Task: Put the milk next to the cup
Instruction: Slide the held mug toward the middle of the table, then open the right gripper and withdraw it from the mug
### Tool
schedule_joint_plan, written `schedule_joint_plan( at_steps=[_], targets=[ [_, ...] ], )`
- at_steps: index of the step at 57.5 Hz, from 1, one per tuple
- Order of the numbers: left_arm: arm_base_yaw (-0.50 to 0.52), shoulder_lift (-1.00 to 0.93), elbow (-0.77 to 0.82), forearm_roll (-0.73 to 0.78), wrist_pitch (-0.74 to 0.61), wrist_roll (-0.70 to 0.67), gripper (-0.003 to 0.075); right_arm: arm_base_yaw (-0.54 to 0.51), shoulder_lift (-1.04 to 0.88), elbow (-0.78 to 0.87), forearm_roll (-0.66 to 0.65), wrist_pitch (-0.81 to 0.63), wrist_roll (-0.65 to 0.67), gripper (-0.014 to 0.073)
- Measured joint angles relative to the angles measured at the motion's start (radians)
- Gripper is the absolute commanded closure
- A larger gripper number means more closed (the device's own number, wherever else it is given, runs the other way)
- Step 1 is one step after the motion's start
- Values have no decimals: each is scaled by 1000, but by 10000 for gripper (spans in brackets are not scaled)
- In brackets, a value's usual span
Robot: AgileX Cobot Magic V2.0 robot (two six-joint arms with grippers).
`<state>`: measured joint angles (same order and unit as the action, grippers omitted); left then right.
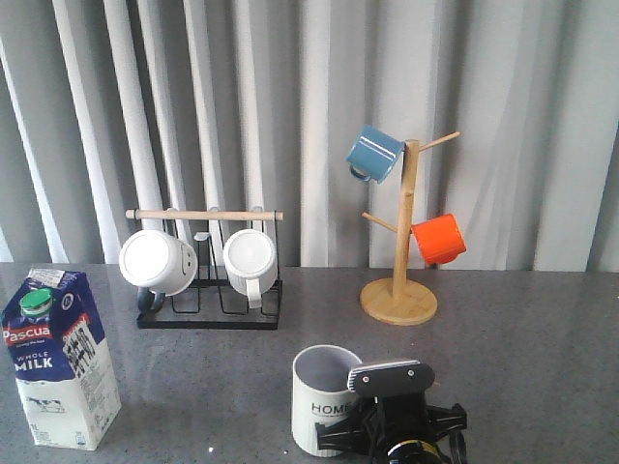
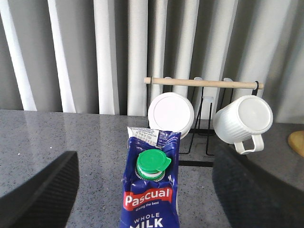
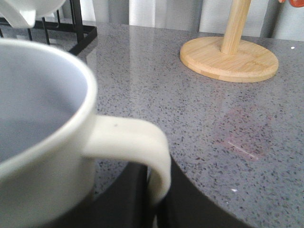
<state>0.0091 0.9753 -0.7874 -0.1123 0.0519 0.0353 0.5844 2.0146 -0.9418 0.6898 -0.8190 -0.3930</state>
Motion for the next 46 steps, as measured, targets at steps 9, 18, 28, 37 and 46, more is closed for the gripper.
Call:
schedule_joint_plan(
  at_steps=[9,18,28,37,46],
  targets=[
    [0,0,0,0,0,0,165,0,-1,26,2,6,-11,361],
    [0,0,0,0,0,0,165,0,-40,71,-40,11,10,296],
    [0,0,0,0,0,0,165,0,-104,135,-120,11,55,288],
    [0,0,0,0,0,0,165,0,-170,202,-133,8,96,288],
    [0,0,0,0,0,0,165,0,-239,267,-138,4,108,288]
  ],
)
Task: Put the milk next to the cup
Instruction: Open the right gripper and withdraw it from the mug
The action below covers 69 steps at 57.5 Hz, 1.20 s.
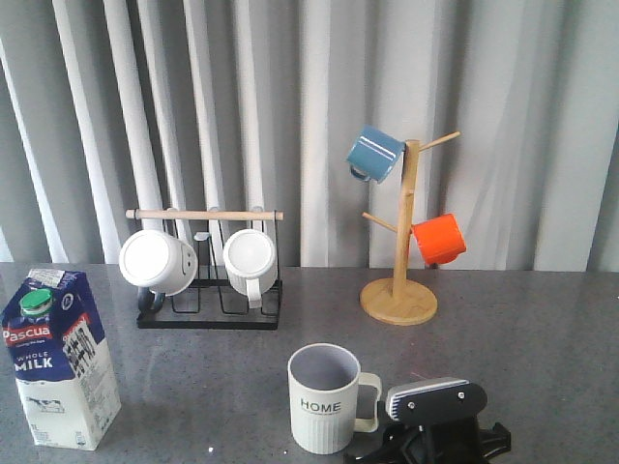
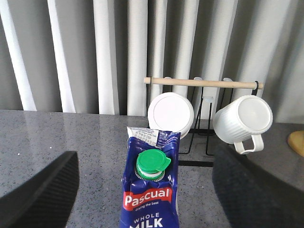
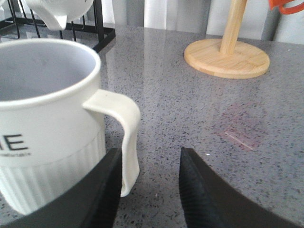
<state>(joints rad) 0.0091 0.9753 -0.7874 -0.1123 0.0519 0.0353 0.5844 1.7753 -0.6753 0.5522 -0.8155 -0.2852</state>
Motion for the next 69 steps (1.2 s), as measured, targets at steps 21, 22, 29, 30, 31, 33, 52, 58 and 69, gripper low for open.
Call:
schedule_joint_plan(
  at_steps=[21,22,29,30,31,33,52,58,69],
  targets=[
    [0,0,0,0,0,0,165,-76,-298,59,-210,77,0,356],
    [0,0,0,0,0,0,165,-85,-312,59,-221,92,0,361],
    [0,0,0,0,0,0,165,-182,-443,54,-316,206,0,368],
    [0,0,0,0,0,0,165,-199,-463,51,-328,234,0,369],
    [0,0,0,0,0,0,165,-210,-477,48,-335,253,0,369],
    [0,0,0,0,0,0,165,-243,-515,37,-359,309,0,369],
    [0,0,0,0,0,0,165,-432,-776,1,-503,557,258,576],
    [0,0,0,0,0,0,165,-475,-815,1,-517,593,290,603],
    [0,0,0,0,0,0,165,-501,-824,1,-522,632,285,602]
  ],
)
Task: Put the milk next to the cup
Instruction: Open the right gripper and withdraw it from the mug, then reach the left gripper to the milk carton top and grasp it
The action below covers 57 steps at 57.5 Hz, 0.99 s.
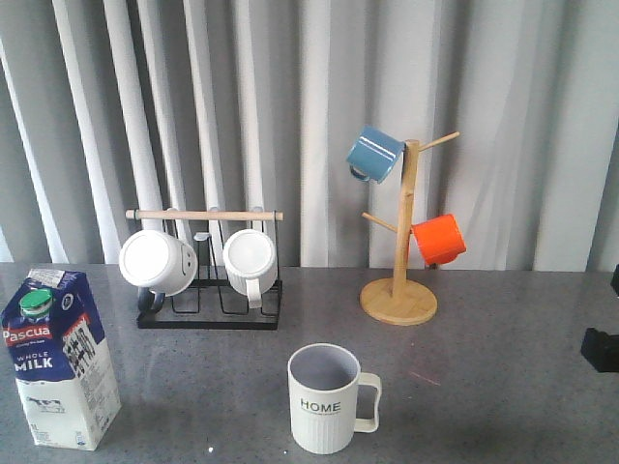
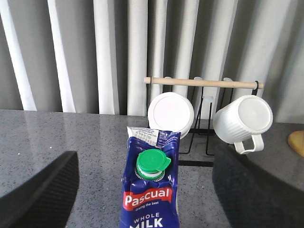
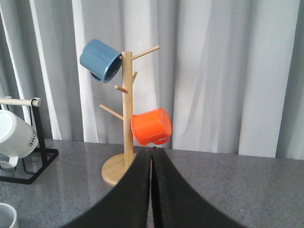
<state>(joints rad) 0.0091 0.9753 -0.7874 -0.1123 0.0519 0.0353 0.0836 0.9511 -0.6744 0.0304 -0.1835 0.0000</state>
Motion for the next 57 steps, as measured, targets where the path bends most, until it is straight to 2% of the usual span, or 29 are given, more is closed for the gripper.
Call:
schedule_joint_plan(
  at_steps=[47,50,57],
  targets=[
    [0,0,0,0,0,0,162,-3,14,0,0,33,0,602],
    [0,0,0,-1,0,-3,132,-3,14,0,0,33,0,602],
    [0,23,-34,-4,2,-28,-15,-3,14,0,0,33,0,602]
  ],
)
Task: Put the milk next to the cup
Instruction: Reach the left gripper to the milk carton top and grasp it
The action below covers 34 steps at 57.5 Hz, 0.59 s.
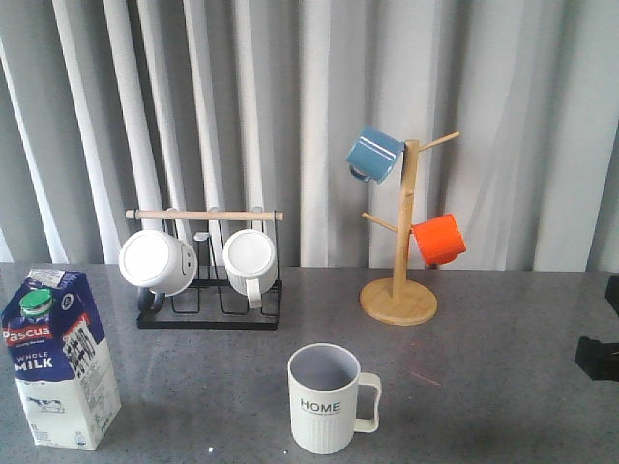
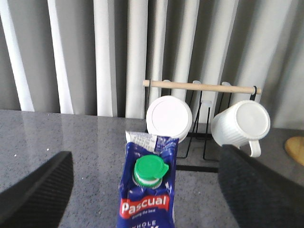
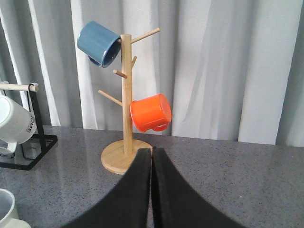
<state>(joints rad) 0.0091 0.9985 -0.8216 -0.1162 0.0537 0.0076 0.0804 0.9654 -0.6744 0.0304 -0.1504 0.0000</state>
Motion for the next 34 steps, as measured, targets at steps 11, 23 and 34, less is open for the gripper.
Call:
schedule_joint_plan(
  at_steps=[11,23,34],
  targets=[
    [-14,150,-160,-6,19,-39,-4,0,0,0,0,1,0,602],
    [-28,312,-215,-6,3,-44,1,0,0,0,0,2,0,602],
    [-28,421,-215,-6,-54,-44,3,0,0,0,0,3,0,602]
  ],
)
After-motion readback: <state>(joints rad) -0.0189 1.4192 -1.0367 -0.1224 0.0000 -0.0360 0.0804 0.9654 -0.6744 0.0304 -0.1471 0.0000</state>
